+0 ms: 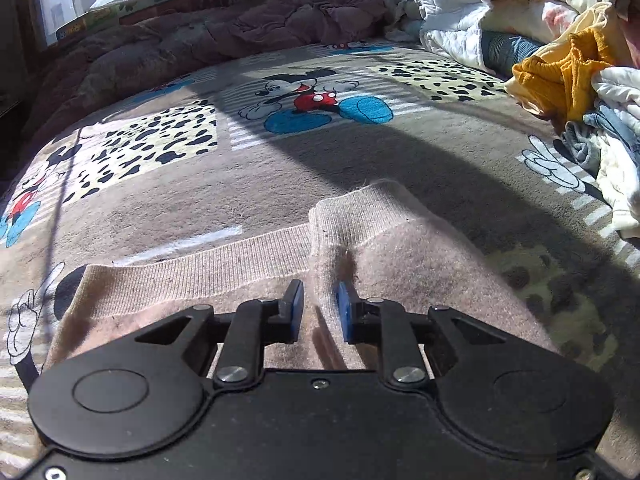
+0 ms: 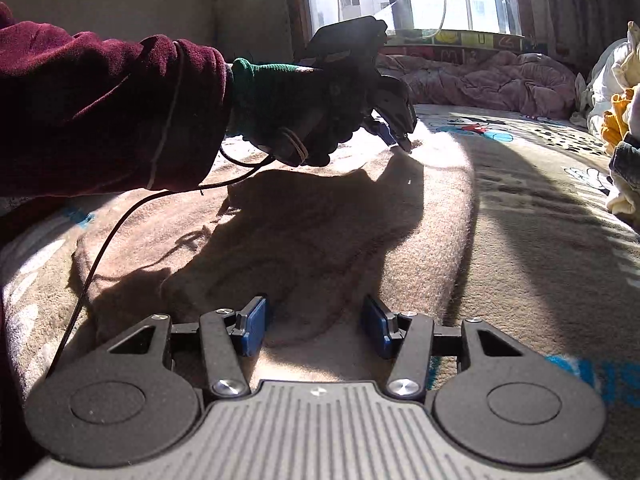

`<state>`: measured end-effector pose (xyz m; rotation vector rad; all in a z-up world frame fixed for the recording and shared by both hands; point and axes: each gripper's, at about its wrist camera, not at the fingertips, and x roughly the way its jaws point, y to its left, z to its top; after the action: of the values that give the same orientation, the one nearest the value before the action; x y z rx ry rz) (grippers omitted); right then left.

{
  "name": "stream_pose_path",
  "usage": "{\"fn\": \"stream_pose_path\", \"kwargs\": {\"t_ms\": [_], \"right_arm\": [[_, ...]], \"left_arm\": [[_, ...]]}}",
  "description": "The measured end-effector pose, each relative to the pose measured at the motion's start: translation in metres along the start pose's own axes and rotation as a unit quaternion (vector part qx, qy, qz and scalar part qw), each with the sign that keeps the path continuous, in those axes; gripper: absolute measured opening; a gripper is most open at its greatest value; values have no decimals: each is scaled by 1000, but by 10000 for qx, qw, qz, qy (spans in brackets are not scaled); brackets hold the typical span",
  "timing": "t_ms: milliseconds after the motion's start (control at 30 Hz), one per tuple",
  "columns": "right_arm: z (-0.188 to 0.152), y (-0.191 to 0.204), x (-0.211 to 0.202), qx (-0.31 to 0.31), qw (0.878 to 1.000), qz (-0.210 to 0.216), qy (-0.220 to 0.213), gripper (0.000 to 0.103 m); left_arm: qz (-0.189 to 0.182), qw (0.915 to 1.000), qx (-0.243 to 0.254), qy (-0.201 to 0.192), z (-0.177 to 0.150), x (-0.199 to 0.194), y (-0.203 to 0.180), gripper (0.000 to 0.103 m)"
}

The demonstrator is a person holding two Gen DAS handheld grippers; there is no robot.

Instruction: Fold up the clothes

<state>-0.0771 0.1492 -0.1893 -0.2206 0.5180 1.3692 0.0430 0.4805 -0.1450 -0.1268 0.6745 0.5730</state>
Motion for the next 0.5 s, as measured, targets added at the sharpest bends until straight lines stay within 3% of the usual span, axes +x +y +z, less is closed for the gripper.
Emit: {"fn": "stream_pose_path", "kwargs": {"t_ms": [100,233,267,333,433,500], "right_arm": [[0,0,0,-2,10000,-2,0,52],[0,0,1,-12,10000,-8,2,53],[0,1,1,-15,10000,-10,2,53],[0,1,1,-14,10000,-8,2,53],[0,1,0,-6,10000,-1,4,53],[0,0,0,6,10000,7,6,53]], "left_arm": [[-340,9989,-201,-250,13,-18,-3,17],[-792,9962,-364,41,28,5,-17,17],[-803,9958,-404,144,29,15,-19,17],[-587,9930,-393,941,20,53,-27,17],[-651,9921,-614,885,20,55,-22,20],[-869,9917,-727,607,27,37,-15,20]]}}
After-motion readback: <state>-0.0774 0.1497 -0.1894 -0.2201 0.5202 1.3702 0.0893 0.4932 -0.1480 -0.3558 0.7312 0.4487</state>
